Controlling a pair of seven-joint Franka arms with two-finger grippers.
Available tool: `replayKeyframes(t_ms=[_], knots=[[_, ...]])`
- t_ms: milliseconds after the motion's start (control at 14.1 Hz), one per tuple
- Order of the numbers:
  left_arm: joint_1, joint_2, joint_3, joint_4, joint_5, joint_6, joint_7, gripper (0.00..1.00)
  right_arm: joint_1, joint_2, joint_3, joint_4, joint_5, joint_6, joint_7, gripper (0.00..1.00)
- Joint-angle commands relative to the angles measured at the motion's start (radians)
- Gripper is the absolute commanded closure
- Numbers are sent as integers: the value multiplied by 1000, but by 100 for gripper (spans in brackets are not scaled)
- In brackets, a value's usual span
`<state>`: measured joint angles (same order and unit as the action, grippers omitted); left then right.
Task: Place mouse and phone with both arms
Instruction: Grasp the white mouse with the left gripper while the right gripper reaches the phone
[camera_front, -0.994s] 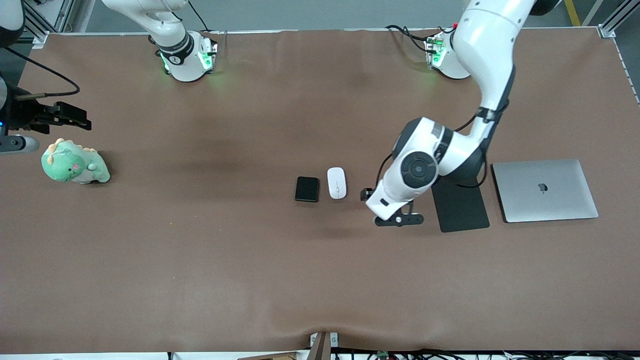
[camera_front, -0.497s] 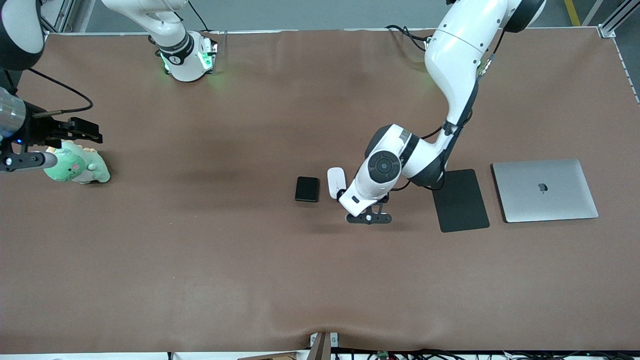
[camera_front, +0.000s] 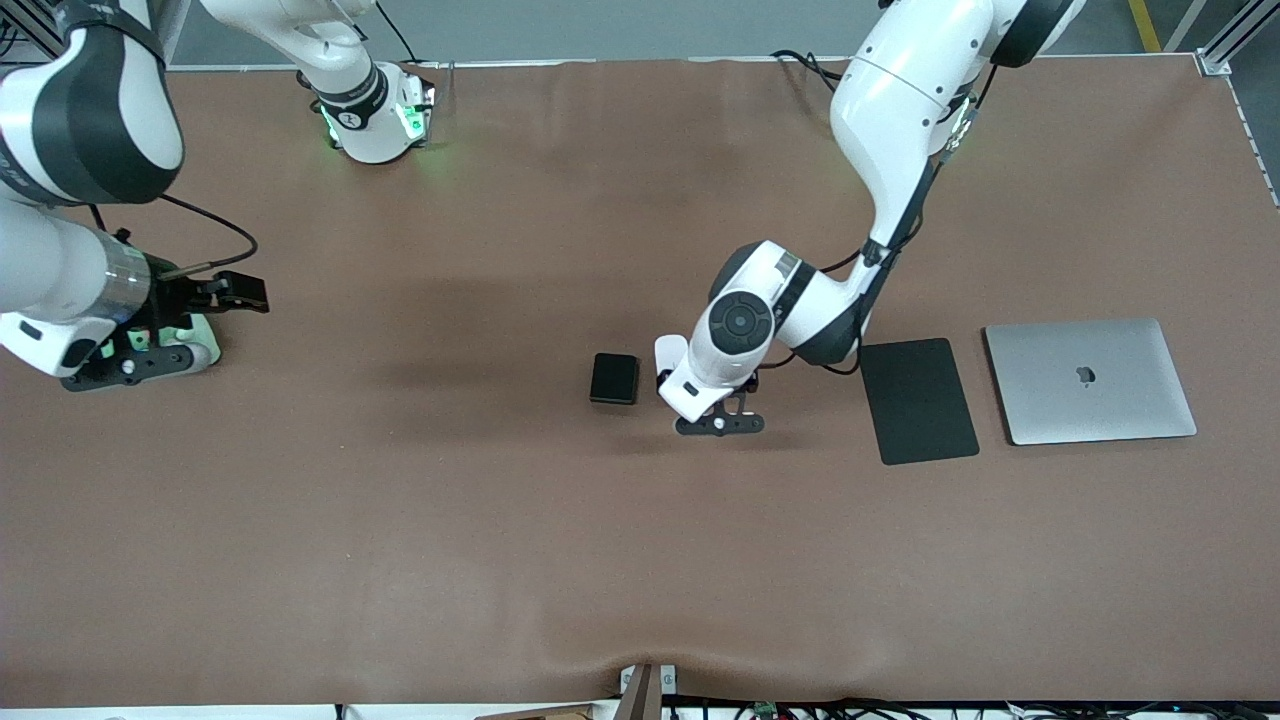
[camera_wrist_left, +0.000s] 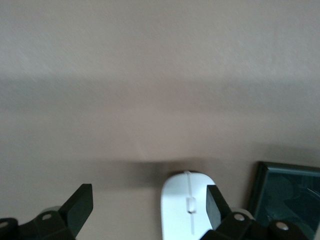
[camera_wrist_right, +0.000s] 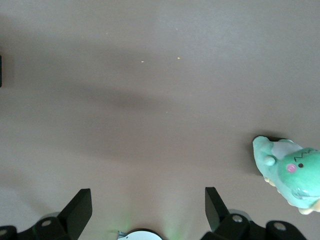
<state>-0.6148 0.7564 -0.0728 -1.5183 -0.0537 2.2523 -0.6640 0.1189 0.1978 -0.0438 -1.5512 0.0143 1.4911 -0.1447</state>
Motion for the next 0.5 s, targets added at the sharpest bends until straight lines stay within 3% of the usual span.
replayKeyframes(t_ms=[0,142,426], knots=[[-26,24,11,26,-3,9,-26,0,34,12,-2,26,48,1,1,0],[-42,24,11,23,2,10,-23,0,35,12,-4,16,114,0,17,0],[-52,24,11,21,3,12,-17,0,67,12,-2,3,131,18,172,0]])
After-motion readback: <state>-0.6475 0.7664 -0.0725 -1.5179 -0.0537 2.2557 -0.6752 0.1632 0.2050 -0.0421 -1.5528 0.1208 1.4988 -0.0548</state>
